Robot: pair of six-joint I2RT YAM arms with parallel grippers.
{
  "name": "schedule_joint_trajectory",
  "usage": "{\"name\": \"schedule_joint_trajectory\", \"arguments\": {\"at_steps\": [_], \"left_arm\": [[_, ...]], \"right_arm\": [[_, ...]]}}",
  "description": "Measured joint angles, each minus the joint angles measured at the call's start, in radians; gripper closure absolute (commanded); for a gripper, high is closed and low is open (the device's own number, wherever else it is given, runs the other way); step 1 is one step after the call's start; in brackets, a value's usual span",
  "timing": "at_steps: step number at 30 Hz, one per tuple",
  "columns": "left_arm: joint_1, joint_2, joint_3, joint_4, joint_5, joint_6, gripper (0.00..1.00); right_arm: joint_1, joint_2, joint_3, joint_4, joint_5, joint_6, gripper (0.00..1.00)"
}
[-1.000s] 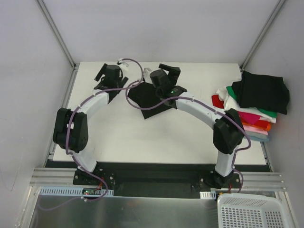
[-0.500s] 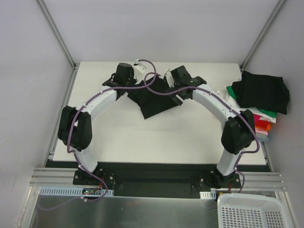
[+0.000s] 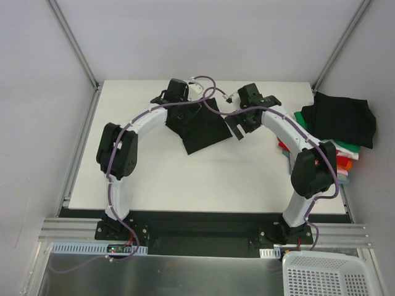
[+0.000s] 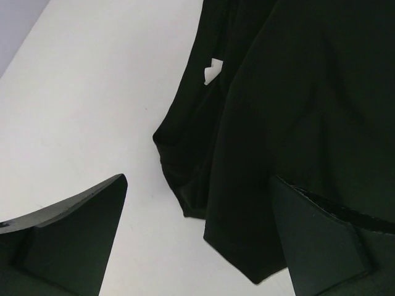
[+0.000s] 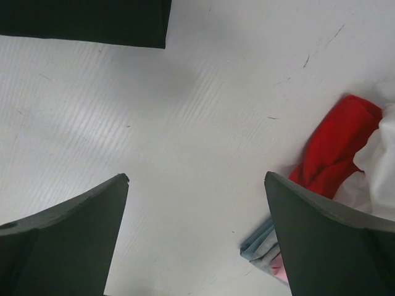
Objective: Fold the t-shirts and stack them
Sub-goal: Fold the tshirt
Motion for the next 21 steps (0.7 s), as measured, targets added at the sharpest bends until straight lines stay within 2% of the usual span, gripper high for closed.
{"name": "schedule_joint_trajectory", "arguments": {"at_steps": [5, 11, 15, 21], "left_arm": [[0.0, 0.137, 0.076, 0.0, -0.05, 0.006, 0.01], [0.0, 0.25, 0.142, -0.002, -0.187, 0.05, 0.0], [-0.005, 0.277, 0.181, 0.006, -0.261, 0.079, 0.01], [-0.006, 0.274, 0.18, 0.004, -0.268, 0.076, 0.01]], "right_arm": [[0.003, -0.026, -0.037, -0.022, -0.016, 0.01, 0.04], [0.003, -0.06, -0.051, -0.044, -0.034, 0.013, 0.04], [0.003, -0.084, -0.051, -0.044, -0.042, 0.013, 0.04], [0.003, -0.089, -0.071, -0.04, -0.058, 0.013, 0.04]]}}
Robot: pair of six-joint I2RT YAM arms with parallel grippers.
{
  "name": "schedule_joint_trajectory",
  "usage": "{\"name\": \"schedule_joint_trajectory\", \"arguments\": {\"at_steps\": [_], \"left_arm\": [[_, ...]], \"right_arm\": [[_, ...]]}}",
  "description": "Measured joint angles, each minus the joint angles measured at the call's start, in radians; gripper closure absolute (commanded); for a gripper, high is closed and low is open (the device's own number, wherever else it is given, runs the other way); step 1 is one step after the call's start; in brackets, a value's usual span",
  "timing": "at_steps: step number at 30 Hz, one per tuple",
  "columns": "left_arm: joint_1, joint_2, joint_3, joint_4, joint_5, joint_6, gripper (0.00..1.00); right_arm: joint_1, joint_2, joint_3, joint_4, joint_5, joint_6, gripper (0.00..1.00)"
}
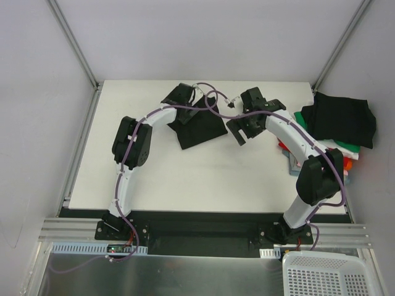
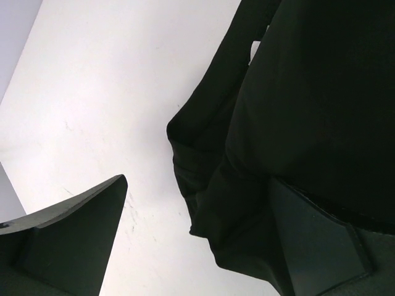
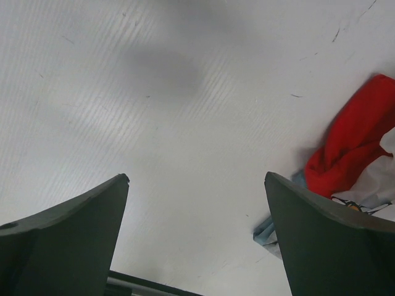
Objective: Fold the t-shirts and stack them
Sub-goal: Fold the tshirt
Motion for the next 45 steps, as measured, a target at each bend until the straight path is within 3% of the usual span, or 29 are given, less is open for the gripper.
{"name": "schedule_joint_trajectory", "arguments": {"at_steps": [11, 18, 27, 45], "left_arm": [[-0.047, -0.209, -0.122, -0.023, 0.011, -0.007, 0.01], [-0.085, -0.308, -0.11, -0.026, 0.06, -0.025, 0.01], [-0.084, -0.13, 0.049, -0.033, 0.117, -0.02, 0.01], [-0.084, 0.161, 0.303, -0.028, 0.129, 0.056, 0.01]], "right_arm": [[0.008, -0.02, -0.085, 0.028, 0.016, 0.0, 0.04], [0.013, -0.045, -0.099, 0.078, 0.063, -0.001, 0.04], [0.011, -0.054, -0.177, 0.128, 0.138, -0.002, 0.04], [0.015, -0.056, -0.187, 0.107, 0.134, -0.005, 0.04]]}}
